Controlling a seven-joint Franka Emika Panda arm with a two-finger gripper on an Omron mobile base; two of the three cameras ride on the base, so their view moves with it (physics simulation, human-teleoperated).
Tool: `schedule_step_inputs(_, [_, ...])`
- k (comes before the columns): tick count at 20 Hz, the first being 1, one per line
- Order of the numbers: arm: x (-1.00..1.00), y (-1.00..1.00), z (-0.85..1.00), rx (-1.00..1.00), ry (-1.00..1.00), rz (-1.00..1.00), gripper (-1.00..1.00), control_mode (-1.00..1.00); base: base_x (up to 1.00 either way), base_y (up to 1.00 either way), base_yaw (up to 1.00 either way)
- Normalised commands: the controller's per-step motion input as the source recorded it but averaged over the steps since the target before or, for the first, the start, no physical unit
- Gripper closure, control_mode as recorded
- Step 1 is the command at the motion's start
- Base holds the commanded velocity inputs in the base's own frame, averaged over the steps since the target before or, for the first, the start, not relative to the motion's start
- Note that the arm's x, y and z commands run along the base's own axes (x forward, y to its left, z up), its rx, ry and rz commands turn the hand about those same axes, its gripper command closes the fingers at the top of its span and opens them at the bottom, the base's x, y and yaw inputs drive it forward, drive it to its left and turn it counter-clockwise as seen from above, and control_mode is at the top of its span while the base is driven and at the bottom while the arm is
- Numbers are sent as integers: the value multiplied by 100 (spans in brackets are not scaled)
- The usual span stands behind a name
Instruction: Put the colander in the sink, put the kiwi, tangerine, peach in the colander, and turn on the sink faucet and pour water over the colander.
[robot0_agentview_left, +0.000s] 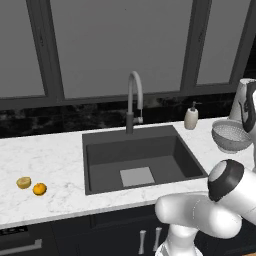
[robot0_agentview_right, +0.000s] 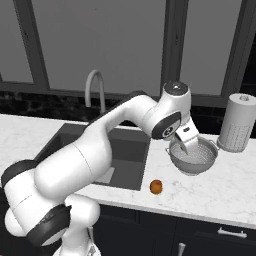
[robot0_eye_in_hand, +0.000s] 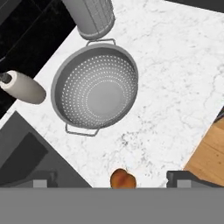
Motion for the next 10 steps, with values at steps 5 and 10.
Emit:
schedule_step_inputs(5, [-12, -51, -31, 9, 0, -16, -100, -100, 0, 0, 0])
schedule_step_inputs(10, [0, -9, -33, 10, -2, -8, -100, -100, 0, 0, 0])
